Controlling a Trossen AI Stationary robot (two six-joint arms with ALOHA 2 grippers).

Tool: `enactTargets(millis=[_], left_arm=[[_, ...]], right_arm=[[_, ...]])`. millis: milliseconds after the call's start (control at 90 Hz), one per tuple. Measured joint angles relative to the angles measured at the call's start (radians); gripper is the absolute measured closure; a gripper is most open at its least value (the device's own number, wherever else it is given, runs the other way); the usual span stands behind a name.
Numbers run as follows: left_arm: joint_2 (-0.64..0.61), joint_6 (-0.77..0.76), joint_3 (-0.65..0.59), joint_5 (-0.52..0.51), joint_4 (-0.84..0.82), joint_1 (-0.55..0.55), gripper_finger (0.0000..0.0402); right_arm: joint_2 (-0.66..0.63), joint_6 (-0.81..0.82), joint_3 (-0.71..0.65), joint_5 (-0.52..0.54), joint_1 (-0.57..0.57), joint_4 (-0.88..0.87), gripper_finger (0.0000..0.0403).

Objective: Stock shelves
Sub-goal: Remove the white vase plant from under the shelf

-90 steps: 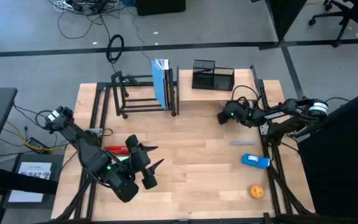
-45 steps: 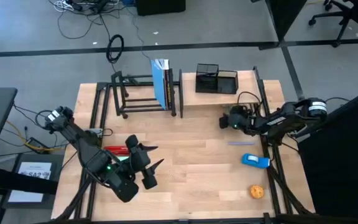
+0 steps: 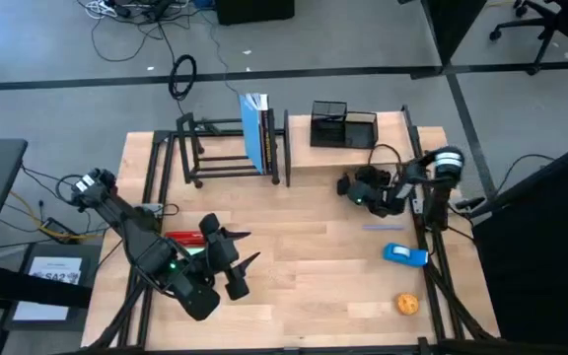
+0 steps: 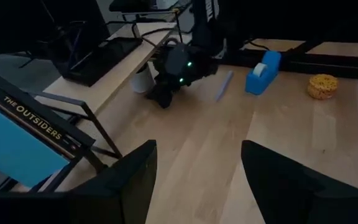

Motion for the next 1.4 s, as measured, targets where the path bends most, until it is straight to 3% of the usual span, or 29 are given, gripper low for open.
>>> enactTargets(millis=[233,411,722,911,1244,1322,1400], left_arm=[[0.0,-0.003,0.0,0.026,0.001,0.0,0.0188],[0.0,-0.003,0.0,0.028,0.0,0.004,0.0188],[0.0,-0.003,0.0,0.039,0.0,0.019,0.0188],[0.0,-0.003,0.0,0.039,0.0,0.019,0.0188],[0.0,-0.003,0.0,0.039,0.0,0.019,0.0188],[0.0,-0.003,0.0,0.038,0.0,0.019,0.0188],[0.0,-0.003,0.0,0.038,0.001,0.019,0.0188]], right_arm=[[0.037,0.023,0.037,0.043,-0.005,-0.001,0.0021],[0.015,-0.031,0.034,-0.013,-0.045,0.027,0.0023],[0.015,-0.183,0.034,-0.168,-0.131,0.135,0.0044],[0.016,-0.361,0.028,-0.329,-0.161,0.218,0.0068],[0.013,-0.508,0.025,-0.536,-0.164,0.246,0.0095],[0.013,-0.475,0.016,-0.529,-0.147,0.247,0.0096],[0.014,-0.391,0.004,-0.451,-0.134,0.244,0.0096]])
